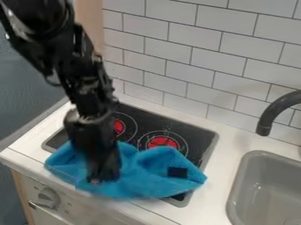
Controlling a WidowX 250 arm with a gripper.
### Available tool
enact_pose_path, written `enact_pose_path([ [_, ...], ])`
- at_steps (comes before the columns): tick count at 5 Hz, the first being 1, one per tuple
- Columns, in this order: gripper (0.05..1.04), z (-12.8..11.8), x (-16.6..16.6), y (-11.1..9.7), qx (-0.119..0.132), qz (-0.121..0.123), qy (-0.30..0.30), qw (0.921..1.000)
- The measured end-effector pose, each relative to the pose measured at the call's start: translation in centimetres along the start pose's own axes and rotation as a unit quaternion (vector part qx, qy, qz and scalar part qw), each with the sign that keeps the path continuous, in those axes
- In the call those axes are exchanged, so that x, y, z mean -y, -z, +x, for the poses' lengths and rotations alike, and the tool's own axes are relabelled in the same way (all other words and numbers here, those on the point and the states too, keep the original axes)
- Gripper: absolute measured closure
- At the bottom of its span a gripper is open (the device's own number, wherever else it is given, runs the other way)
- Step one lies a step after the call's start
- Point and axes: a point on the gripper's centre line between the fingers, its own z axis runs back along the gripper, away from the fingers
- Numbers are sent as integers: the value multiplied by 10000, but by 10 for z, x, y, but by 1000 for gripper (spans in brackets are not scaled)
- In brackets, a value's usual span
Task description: Unfold the cloth from the top to the bottom
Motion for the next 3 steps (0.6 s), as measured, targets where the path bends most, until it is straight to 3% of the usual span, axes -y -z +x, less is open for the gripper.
enact_pose_path([
  [1,1008,-1,-10,13,63,126,-21,9999],
  [2,851,0,-11,18,83,155,-174,9997],
  [3,582,-2,-12,18,30,184,-259,9995],
])
